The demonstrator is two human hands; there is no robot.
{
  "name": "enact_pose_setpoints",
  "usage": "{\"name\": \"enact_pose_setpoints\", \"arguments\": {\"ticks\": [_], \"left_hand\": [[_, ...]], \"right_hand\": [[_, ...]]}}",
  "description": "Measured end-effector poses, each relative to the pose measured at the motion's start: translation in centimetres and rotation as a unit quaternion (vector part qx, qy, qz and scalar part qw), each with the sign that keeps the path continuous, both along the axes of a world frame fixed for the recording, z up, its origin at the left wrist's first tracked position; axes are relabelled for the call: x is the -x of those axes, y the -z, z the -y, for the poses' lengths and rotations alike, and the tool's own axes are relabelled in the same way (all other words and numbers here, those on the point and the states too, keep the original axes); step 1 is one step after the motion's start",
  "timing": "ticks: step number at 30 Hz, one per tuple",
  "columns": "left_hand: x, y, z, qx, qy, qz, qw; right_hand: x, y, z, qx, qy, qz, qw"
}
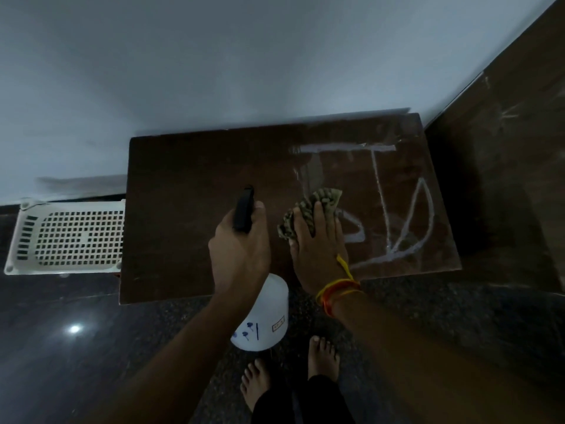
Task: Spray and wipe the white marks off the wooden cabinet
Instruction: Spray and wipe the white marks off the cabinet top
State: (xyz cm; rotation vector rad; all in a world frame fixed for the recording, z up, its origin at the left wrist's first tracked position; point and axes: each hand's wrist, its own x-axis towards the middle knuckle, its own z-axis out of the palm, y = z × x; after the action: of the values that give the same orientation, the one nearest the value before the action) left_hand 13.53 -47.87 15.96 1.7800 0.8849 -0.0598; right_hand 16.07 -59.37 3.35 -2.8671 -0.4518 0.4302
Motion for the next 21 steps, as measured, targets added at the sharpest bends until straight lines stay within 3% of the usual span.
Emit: {"name": "enact_pose_setpoints", "arguments": {"ticks": [21], "left_hand": [[-4.4, -0.1, -0.5, 0.014, 0.008, 0.020, 1.000]], "right_hand": [[-9.0, 0.4, -2.5, -0.019, 0.001, 0.050, 0.999]]}}
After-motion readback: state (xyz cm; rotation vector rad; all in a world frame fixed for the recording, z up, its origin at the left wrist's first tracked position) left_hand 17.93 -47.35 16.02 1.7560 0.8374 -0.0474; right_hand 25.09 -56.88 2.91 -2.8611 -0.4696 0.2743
